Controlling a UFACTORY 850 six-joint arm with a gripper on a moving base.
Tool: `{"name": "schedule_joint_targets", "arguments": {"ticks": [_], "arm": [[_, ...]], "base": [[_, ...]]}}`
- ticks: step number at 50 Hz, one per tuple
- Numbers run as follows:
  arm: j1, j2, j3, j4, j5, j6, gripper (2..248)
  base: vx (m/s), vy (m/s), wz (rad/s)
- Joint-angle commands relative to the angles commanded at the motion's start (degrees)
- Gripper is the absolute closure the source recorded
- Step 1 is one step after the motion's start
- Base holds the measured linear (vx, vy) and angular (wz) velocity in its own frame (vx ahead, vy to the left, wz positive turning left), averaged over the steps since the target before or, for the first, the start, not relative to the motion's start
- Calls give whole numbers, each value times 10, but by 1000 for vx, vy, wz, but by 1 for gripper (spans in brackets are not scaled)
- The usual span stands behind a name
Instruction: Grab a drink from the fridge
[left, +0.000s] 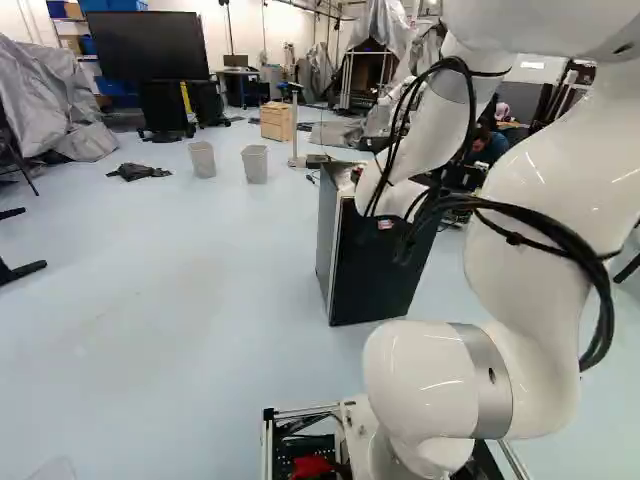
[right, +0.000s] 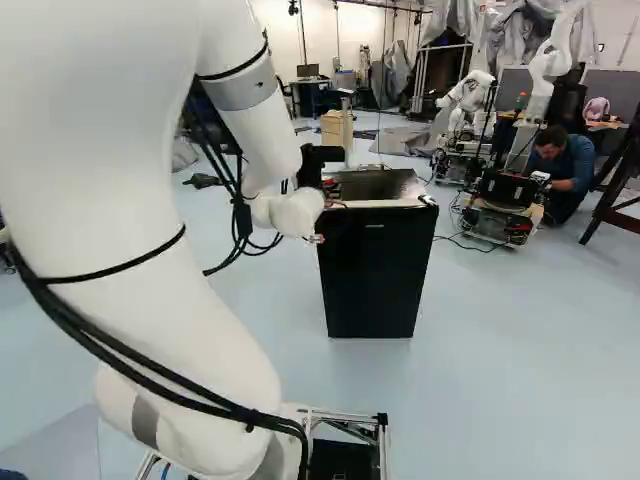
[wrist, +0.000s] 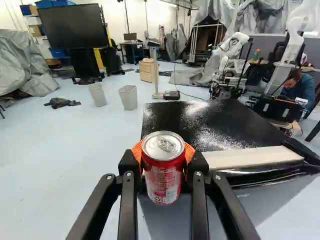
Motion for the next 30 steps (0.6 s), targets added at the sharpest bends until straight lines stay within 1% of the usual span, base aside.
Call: {"name": "schedule_joint_targets", "arguments": {"ticks": [15,30], "arm": [[32,63,73,33,-10,-16,150],[57,113,131,59,-17,-29,150]], "base": [[0,0,0],[0,0,0]]}}
